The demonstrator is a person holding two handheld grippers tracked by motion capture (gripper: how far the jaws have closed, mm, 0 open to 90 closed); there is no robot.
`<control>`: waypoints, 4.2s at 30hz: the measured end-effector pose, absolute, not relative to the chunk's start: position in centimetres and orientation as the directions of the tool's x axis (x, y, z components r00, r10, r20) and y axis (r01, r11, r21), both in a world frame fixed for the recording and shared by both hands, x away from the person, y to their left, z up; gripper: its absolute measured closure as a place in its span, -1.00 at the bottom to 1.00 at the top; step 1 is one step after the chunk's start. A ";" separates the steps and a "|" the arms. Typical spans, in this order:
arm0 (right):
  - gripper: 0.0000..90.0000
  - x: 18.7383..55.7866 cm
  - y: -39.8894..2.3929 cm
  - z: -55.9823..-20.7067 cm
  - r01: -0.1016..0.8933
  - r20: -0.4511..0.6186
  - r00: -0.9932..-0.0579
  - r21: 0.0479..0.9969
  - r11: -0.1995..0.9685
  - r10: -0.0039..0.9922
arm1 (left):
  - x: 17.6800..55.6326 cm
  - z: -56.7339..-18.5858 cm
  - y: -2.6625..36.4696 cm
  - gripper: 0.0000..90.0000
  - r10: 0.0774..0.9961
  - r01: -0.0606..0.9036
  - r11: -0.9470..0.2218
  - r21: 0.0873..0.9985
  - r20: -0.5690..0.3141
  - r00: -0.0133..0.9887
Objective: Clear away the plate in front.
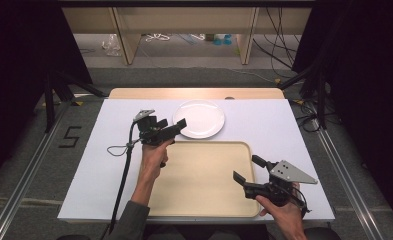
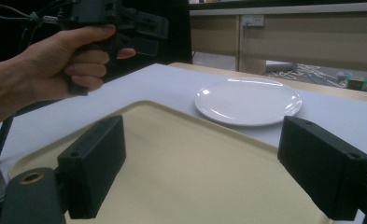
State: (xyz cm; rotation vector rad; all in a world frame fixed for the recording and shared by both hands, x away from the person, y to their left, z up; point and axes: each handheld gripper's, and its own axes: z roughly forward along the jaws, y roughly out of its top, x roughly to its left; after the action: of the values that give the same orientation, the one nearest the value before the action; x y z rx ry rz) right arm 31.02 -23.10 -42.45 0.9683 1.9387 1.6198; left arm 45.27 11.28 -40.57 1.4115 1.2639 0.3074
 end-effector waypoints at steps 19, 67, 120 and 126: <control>-0.64 31.2 -22.9 -42.5 0.220 0.100 -0.680 0.973 0.072 0.727 | 51.1 -42.0 10.4 -0.61 0.790 0.596 0.301 0.744 -0.545 0.280; -0.59 31.0 -22.4 -42.5 0.242 0.121 -0.710 0.967 0.079 0.694 | 57.1 -49.7 11.7 -0.55 0.660 0.646 0.576 0.500 -0.751 -0.007; -0.58 31.1 -22.3 -42.5 0.233 0.106 -0.727 0.967 0.099 0.678 | 56.4 -51.9 11.6 0.85 0.528 0.619 0.716 0.322 -0.830 -0.178; -0.58 31.1 -22.3 -42.6 0.226 0.107 -0.726 0.970 0.088 0.679 | 56.0 -52.3 11.9 0.92 0.467 0.613 0.734 0.293 -0.873 -0.141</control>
State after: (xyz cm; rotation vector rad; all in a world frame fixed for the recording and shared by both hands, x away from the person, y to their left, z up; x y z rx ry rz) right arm 31.12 -22.31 -42.56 0.8920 2.0029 1.6747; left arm 56.02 11.95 -52.27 0.8501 1.7824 -0.1576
